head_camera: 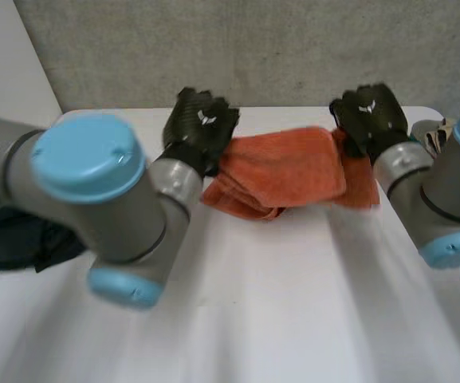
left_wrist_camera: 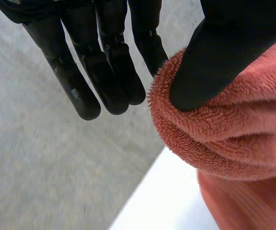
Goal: Fold the laundry.
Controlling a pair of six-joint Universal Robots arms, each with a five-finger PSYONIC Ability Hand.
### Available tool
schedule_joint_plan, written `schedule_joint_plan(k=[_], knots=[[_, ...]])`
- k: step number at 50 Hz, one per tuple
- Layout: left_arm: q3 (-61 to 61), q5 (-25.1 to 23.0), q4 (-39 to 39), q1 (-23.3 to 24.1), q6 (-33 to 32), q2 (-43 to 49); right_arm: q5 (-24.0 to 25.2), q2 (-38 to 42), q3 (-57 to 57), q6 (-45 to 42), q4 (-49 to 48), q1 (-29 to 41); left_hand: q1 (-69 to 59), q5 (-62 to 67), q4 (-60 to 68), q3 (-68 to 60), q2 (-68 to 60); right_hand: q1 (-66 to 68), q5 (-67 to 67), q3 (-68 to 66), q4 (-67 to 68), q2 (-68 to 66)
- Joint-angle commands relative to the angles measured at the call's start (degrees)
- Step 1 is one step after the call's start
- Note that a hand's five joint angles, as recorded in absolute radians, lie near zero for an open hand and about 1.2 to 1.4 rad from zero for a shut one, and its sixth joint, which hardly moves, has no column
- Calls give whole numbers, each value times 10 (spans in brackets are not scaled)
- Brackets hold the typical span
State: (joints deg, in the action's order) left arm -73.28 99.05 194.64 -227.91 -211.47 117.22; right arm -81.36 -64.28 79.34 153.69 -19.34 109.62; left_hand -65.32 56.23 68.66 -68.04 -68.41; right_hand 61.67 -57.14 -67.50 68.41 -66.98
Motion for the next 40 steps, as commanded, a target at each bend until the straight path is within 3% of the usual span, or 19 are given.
schedule_joint_plan(k=[1, 5, 10, 12, 13, 14, 17, 19, 24, 29, 33, 40], knots=[[-159, 55, -6, 70, 71, -65, 45, 32, -38, 60, 19, 21, -147, 138, 113, -120, -116, 183, -129, -125, 116, -130], [-181, 63, -14, 114, 105, -54, 59, 60, -39, 45, 103, 32, -147, 138, 113, -120, -116, 183, -129, -125, 116, -130], [-180, 91, -54, 121, 136, -50, 51, 74, -33, 13, 174, 32, -119, 110, 85, -91, -88, 183, -129, -125, 116, -130], [-177, 100, -76, 118, 147, -55, 52, 72, -28, 6, 188, 29, 22, -31, -56, 49, 53, 183, -129, -125, 116, -130], [-174, 105, -99, 112, 155, -66, 54, 69, -21, 0, 192, 25, 181, -190, -215, 208, 212, 183, -129, -125, 116, -130], [-173, 106, -108, 107, 157, -73, 55, 65, -16, -2, 192, 24, 253, -262, -286, 280, 283, 183, -129, -125, 116, -130], [-166, 92, -135, 85, 161, -115, 61, 44, 1, -6, 189, 16, 409, -418, -443, 437, 440, 183, -129, -125, 116, -130], [-161, 79, -138, 67, 164, -138, 67, 29, 11, -8, 186, 12, 425, -434, -458, 452, 456, 183, -129, -125, 116, -130], [-143, -1, -129, -2, 164, -170, 90, -18, 43, -18, 186, 2, 442, -451, -475, 469, 473, 183, -129, -125, 116, -130], [-71, -130, -122, -67, 162, -101, 119, -76, 83, -25, 186, -2, 533, -542, -566, 560, 563, 183, -129, -125, 116, -130], [-8, -197, -166, -84, 155, -29, 133, -109, 100, -23, 185, -6, 553, -562, -587, 580, 584, 183, -129, -125, 116, -130], [104, -276, -226, -88, 118, 93, 144, -134, 119, -24, 186, -2, 553, -562, -587, 580, 584, 183, -129, -125, 116, -130]])
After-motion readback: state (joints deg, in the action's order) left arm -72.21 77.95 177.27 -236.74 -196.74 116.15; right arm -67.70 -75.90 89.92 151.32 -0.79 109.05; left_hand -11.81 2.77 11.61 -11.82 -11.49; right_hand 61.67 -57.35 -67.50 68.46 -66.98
